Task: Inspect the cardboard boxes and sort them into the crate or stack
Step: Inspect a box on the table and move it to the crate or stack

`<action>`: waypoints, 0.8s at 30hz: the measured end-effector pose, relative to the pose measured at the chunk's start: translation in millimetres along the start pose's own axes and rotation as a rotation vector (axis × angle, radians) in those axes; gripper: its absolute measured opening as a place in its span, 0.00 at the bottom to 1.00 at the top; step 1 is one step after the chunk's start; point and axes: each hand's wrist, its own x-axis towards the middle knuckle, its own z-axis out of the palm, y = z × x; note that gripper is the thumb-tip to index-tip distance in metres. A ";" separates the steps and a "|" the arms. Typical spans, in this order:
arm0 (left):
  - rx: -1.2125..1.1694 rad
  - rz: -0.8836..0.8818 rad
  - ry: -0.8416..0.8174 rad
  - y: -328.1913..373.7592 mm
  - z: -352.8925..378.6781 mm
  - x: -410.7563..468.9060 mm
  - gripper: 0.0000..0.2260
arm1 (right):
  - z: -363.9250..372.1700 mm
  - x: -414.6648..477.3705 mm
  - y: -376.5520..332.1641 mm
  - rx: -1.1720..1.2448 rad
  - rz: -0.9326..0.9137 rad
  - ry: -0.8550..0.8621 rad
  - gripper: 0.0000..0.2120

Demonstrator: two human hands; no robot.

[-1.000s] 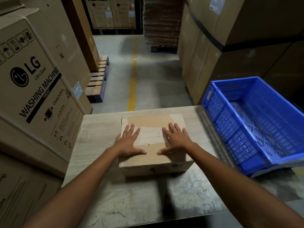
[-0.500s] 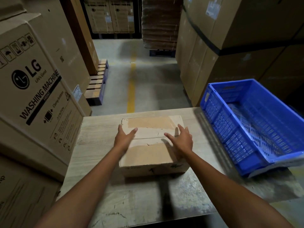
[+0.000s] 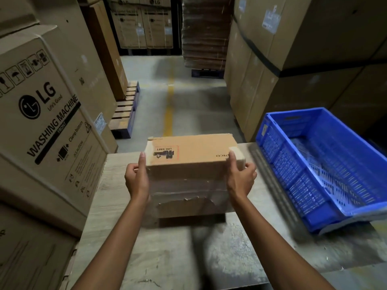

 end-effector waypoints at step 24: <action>0.665 1.111 -0.285 -56.2 -30.6 -45.1 0.11 | 20.2 -68.4 32.7 -0.479 -1.256 -0.439 0.15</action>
